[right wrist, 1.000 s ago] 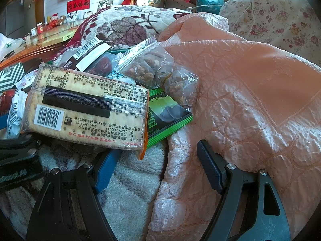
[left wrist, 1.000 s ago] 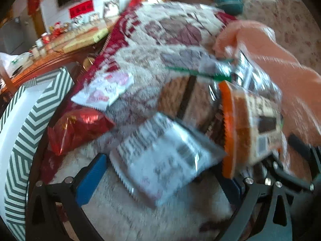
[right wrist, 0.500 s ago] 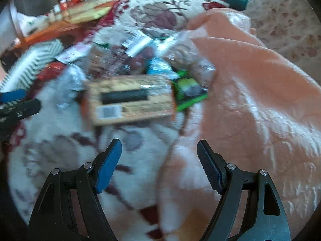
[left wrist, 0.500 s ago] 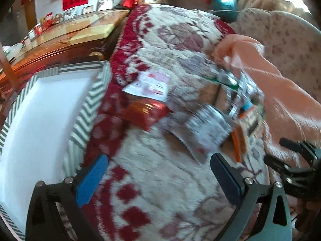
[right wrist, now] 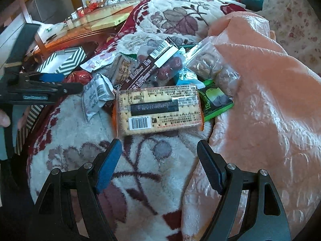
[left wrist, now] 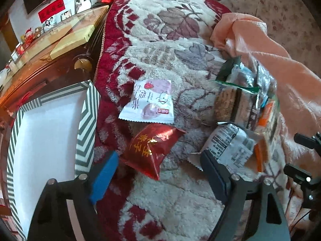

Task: Organize snacks
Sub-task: 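Lower the left tool onto the red gold-print packet and close it, then lift the red packet with the left tool while the right tool grasps a white barcode packet, then carry both packets over the white box and open both tools to drop them, then grasp the clear round cookie packet with green top using the left tool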

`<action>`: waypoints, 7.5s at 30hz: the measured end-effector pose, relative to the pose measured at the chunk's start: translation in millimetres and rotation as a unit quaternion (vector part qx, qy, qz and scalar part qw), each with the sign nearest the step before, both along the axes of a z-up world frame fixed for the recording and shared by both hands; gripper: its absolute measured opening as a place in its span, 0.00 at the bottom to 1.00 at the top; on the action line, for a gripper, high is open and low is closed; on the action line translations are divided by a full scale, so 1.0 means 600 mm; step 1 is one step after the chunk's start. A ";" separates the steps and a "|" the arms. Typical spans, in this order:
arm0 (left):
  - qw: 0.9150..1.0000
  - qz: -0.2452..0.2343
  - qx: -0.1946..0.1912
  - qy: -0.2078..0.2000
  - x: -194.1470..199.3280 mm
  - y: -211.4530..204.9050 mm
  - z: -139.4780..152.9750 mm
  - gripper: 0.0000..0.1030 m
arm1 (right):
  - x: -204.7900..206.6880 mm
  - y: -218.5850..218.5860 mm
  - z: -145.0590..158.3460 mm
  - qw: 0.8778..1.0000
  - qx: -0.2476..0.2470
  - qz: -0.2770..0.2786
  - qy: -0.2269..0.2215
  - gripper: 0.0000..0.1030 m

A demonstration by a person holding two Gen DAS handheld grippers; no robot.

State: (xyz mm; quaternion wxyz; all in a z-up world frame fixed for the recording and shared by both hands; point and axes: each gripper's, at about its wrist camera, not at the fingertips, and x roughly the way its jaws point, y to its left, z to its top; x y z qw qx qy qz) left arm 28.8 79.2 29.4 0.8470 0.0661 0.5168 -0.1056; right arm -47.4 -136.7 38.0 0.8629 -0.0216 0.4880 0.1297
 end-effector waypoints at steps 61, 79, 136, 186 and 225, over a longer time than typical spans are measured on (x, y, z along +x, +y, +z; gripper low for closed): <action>0.999 0.041 -0.026 -0.015 -0.014 0.010 0.022 0.20 | 0.007 0.090 0.009 0.991 0.099 0.074 0.042 0.76; 0.997 0.071 -0.040 -0.002 -0.037 0.038 0.008 0.19 | 0.114 0.128 0.032 0.991 0.111 0.070 0.026 0.76; 0.989 0.109 -0.102 -0.011 -0.011 0.077 0.051 0.27 | 0.093 0.205 -0.019 0.982 -0.084 0.169 0.005 0.52; 0.964 0.264 -0.036 -0.010 0.049 0.328 0.015 0.27 | 0.239 0.517 0.012 0.961 -0.033 0.271 0.034 0.51; 0.988 0.127 -0.073 -0.051 -0.061 0.010 0.094 0.84 | 0.070 0.028 0.055 0.997 0.054 0.053 0.018 0.63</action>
